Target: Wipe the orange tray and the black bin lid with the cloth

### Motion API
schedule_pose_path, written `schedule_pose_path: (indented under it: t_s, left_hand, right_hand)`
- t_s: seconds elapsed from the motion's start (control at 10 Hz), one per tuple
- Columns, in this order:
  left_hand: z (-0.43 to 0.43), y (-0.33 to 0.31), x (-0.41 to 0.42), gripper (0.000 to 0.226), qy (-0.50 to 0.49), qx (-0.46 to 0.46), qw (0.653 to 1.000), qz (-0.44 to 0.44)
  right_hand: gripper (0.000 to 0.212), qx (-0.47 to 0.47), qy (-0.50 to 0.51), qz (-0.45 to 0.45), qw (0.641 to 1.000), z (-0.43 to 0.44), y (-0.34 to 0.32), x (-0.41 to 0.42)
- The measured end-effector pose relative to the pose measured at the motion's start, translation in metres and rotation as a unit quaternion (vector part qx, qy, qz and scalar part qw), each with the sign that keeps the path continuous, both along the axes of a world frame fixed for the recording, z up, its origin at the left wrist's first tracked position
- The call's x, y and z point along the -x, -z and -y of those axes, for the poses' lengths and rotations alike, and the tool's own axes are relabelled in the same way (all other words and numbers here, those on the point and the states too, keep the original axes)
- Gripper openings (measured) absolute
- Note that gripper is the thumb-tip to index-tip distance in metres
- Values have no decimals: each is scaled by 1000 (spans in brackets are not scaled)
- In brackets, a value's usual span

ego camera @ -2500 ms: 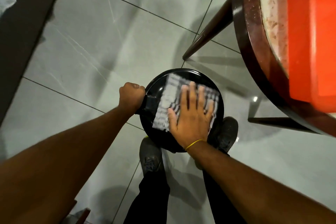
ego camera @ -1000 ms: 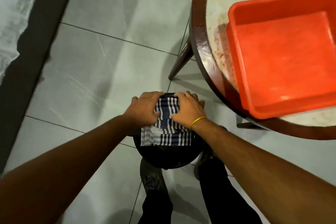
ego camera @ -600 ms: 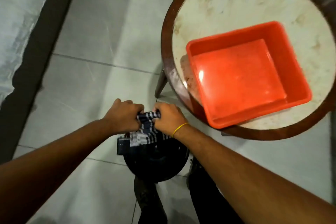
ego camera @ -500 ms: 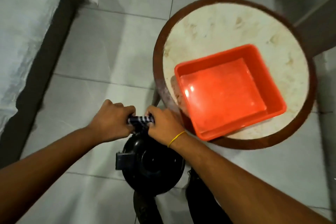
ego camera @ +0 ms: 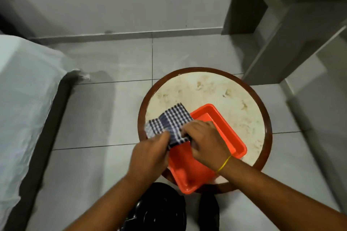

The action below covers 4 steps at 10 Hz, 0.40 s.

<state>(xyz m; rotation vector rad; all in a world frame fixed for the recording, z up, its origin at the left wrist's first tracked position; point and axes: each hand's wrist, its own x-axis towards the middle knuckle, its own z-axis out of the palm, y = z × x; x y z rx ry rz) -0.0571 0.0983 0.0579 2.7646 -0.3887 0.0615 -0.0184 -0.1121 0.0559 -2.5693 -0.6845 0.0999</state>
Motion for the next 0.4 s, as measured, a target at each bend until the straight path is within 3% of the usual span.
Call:
schedule_pose_path:
  t_s: [0.2, 0.4]
  left_hand:
    - [80, 102, 34, 26, 53, -75, 975, -202]
    - [102, 112, 30, 34, 66, -99, 971, -207]
  right_hand:
    - [35, 205, -19, -191, 960, 61, 105, 33]
    - [33, 180, -2, -221, 959, 56, 113, 26]
